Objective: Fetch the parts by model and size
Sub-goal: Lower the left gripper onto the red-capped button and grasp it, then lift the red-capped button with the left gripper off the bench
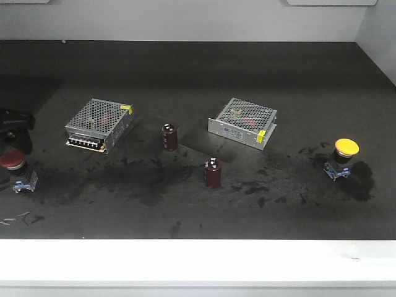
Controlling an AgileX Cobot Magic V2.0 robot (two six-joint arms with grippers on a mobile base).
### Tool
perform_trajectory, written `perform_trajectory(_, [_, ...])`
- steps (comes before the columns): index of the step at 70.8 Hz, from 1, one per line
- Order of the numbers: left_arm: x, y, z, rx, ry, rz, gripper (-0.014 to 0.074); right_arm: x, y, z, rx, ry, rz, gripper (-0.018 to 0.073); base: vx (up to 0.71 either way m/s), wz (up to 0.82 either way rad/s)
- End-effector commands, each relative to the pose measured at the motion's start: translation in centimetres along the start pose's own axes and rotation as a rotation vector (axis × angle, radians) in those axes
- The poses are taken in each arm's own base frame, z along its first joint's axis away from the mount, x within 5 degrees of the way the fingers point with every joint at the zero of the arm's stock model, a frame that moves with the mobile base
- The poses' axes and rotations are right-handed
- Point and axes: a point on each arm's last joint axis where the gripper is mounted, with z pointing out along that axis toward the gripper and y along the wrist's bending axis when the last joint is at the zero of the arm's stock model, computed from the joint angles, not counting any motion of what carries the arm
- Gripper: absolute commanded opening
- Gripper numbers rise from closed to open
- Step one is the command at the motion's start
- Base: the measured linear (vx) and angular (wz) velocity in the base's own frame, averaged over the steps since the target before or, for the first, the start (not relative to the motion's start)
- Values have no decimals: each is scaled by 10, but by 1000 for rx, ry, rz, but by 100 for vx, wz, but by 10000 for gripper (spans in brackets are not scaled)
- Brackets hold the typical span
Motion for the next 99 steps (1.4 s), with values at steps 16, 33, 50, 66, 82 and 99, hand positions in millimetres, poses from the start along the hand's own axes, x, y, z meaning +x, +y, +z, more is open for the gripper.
perform_trajectory(16, [-15, -4, 22, 9, 1, 13, 589, -18, 0, -2, -3, -108, -8, 611, 0, 0])
perform_trajectory(33, [-19, -3, 46, 4, 58, 16, 589, -18, 0, -2, -3, -108, -8, 597, 0, 0])
perform_trajectory(50, [-19, -3, 48, 3, 64, 15, 572, -18, 0, -2, -3, -108, -8, 594, 0, 0])
perform_trajectory(66, [-19, -3, 48, 3, 64, 16, 430, -18, 0, -2, -3, -108, -7, 594, 0, 0])
perform_trajectory(82, [-20, -3, 48, 3, 59, 16, 126, -18, 0, -2, -3, -108, -7, 594, 0, 0])
perform_trajectory(99, [-19, -3, 42, 5, 45, 32, -8, -18, 0, -2, -3, -108, -7, 594, 0, 0])
